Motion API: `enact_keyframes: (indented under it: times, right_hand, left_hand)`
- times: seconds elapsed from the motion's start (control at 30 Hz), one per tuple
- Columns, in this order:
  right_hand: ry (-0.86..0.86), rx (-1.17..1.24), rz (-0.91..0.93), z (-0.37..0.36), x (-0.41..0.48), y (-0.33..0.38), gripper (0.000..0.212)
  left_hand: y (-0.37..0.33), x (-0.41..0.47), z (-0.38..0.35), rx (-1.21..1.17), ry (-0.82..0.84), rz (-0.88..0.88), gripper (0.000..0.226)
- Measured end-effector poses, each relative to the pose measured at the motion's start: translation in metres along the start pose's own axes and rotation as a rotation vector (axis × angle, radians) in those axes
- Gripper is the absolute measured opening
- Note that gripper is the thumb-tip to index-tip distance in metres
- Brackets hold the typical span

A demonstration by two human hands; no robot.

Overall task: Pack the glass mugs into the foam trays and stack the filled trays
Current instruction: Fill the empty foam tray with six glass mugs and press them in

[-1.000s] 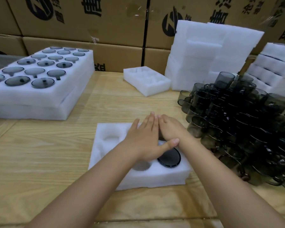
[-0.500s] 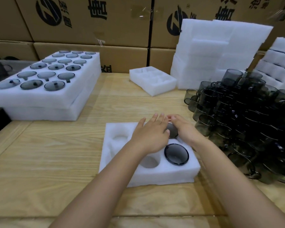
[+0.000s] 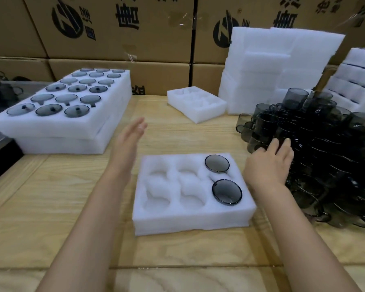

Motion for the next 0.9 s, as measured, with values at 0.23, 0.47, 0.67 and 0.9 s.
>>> enact_keyframes:
  times: [0.23, 0.47, 0.67, 0.9]
  right_hand:
    - [0.085, 0.206, 0.163, -0.005, 0.005, -0.002, 0.028]
    - [0.255, 0.508, 0.324, -0.017, -0.001, -0.001, 0.019]
    - [0.331, 0.503, 0.386, -0.019, 0.004, -0.008, 0.044]
    - [0.238, 0.379, 0.348, -0.013, 0.004, -0.007, 0.061]
  left_hand:
    - [0.045, -0.016, 0.019, -0.241, -0.102, 0.158, 0.026]
    - [0.043, -0.015, 0.019, -0.268, -0.013, 0.165, 0.029]
    - [0.045, -0.014, 0.019, -0.260, -0.007, 0.161, 0.027]
    - [0.047, -0.013, 0.018, -0.262, 0.005, 0.169, 0.037]
Point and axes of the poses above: each hand's wrist, its own x-axis towards the middle knuckle, its own z-axis out of the back of the hand, y = z × x, the point moved 2 cm from there along x, towards the middle knuckle, and after that the axes turned 11 degrees about -z, right-handed, at the moved point
